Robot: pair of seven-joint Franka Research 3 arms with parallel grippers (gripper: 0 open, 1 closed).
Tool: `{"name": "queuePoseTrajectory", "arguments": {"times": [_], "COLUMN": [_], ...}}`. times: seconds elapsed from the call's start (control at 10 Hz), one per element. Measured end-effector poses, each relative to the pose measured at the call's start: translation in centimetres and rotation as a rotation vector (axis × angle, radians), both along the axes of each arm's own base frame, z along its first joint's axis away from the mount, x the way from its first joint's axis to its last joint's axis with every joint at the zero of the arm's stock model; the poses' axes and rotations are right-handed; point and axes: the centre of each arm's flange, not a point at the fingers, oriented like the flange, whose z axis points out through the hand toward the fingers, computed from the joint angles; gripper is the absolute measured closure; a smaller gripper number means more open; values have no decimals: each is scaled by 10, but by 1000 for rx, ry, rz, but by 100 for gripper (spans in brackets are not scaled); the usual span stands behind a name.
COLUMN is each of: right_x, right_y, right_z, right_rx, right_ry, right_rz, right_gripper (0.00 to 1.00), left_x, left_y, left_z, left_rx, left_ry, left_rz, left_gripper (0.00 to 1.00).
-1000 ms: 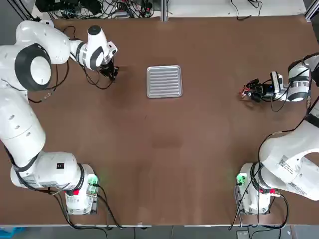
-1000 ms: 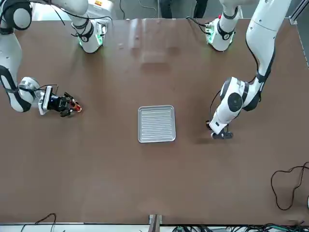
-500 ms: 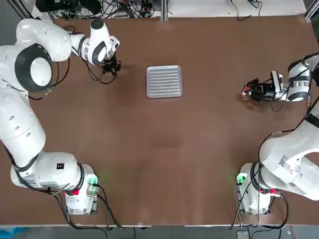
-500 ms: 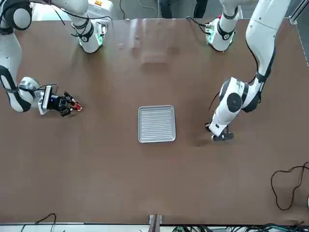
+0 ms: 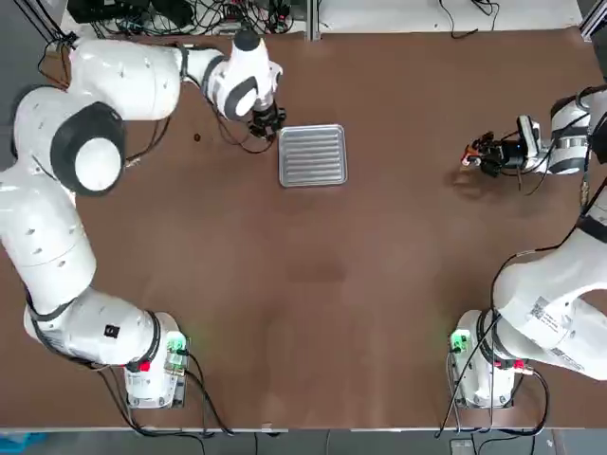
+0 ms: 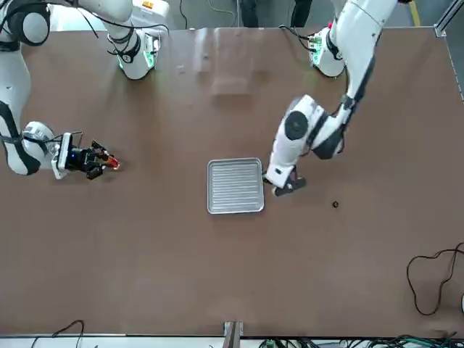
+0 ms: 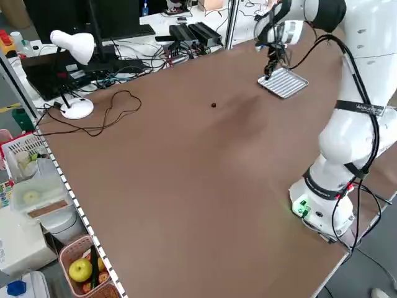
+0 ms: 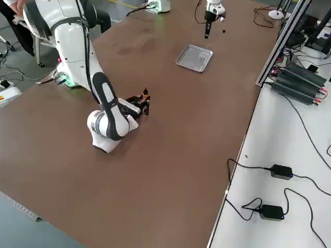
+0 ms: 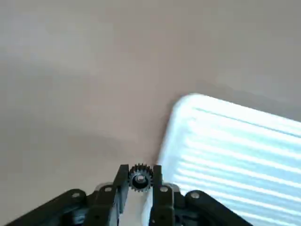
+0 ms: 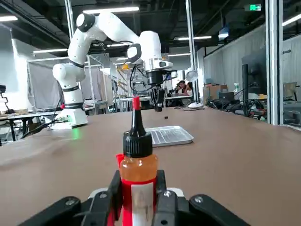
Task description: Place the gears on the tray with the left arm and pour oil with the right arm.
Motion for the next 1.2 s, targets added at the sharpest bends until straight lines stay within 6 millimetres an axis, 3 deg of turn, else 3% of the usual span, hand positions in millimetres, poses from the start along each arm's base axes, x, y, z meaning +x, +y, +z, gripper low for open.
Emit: {"name": "queuePoseTrajectory", "arguments": {"times": [0.2,0.5,0.9,1.0,1.2], "right_x": [19,49,86,90,94], "right_y": [13,63,119,130,142], "right_z": [19,29,47,50,54], "right_rx": [-16,9,20,27,32], "right_ry": [-35,-62,-116,-121,-128], "right_rz": [41,76,86,90,95], "right_gripper": [69,69,69,69,69], "left_x": [-9,-22,-15,-13,-11], "left_y": [-39,-89,-92,-92,-92], "left_z": [-10,-33,-38,-37,-35], "left_rx": [-26,-56,-61,-63,-65], "left_ry": [15,44,43,40,36], "left_rz": [51,89,101,103,105], "left_gripper": [76,76,72,61,30]}}
